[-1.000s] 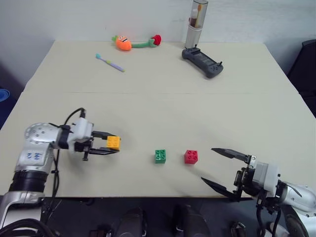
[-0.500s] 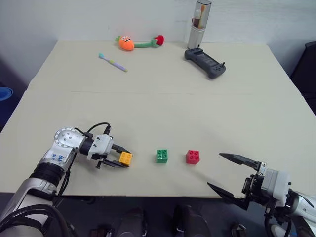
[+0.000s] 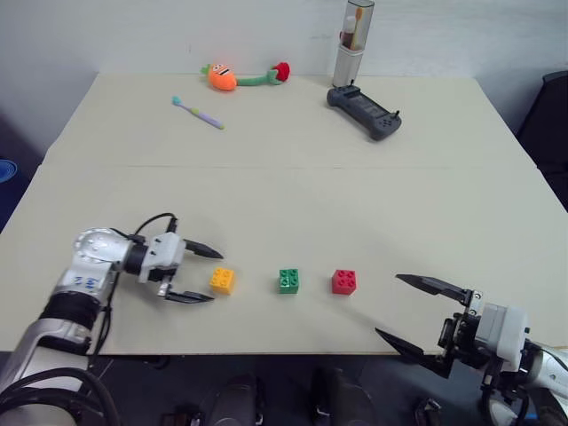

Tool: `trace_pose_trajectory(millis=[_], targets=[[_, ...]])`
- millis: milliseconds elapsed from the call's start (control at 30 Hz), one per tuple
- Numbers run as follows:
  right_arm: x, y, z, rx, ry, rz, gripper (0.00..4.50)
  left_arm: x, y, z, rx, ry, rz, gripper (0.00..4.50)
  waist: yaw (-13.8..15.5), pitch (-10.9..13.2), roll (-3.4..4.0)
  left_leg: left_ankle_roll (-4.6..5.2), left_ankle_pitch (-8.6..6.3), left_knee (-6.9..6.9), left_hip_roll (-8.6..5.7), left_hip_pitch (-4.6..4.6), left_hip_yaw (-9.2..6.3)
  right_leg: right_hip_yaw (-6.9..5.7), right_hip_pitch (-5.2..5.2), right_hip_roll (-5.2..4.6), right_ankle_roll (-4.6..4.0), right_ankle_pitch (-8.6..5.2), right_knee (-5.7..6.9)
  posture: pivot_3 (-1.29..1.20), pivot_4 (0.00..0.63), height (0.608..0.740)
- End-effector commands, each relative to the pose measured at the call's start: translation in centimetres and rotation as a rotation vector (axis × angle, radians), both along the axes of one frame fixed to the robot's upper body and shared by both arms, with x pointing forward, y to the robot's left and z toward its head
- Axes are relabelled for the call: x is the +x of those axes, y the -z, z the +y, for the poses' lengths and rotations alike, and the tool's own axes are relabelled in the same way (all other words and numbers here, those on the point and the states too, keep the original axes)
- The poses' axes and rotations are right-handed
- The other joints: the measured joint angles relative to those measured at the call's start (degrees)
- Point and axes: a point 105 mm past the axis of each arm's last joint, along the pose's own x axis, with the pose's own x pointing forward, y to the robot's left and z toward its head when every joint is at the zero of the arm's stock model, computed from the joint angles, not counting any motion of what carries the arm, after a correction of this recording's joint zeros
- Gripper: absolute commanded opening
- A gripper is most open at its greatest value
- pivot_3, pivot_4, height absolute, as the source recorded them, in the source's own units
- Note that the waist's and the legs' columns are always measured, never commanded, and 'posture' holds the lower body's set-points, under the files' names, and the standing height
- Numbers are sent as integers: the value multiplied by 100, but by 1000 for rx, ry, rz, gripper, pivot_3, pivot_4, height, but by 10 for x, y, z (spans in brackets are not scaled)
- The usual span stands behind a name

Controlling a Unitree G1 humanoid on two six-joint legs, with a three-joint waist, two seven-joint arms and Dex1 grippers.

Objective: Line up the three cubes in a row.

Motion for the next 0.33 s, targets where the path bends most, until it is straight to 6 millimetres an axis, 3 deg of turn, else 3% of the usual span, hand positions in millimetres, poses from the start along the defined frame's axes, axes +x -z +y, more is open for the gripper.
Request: trace_pose_trajectory(millis=[33,167,333], targets=[[-9,-11,-9,-44,-22,8,4500,-15,-12,27,42,-6,48,4473,4,0,0,1,-1,0,0,0,0,0,1,-1,0,0,-2,0,150,740],[-26,-7,-28,-265,-80,116,4500,-22,-23,64,104,-163,95,4473,40,1,1,6,-5,0,-2,0,-2,1,1,-6,0,0,-8,0,150,740],[-25,-12,-43,-314,-42,137,4500,-27,-34,72,72,-218,81,4473,42,-1,-2,7,-15,-1,0,3,-3,4,3,-9,1,0,-11,0,150,740]])
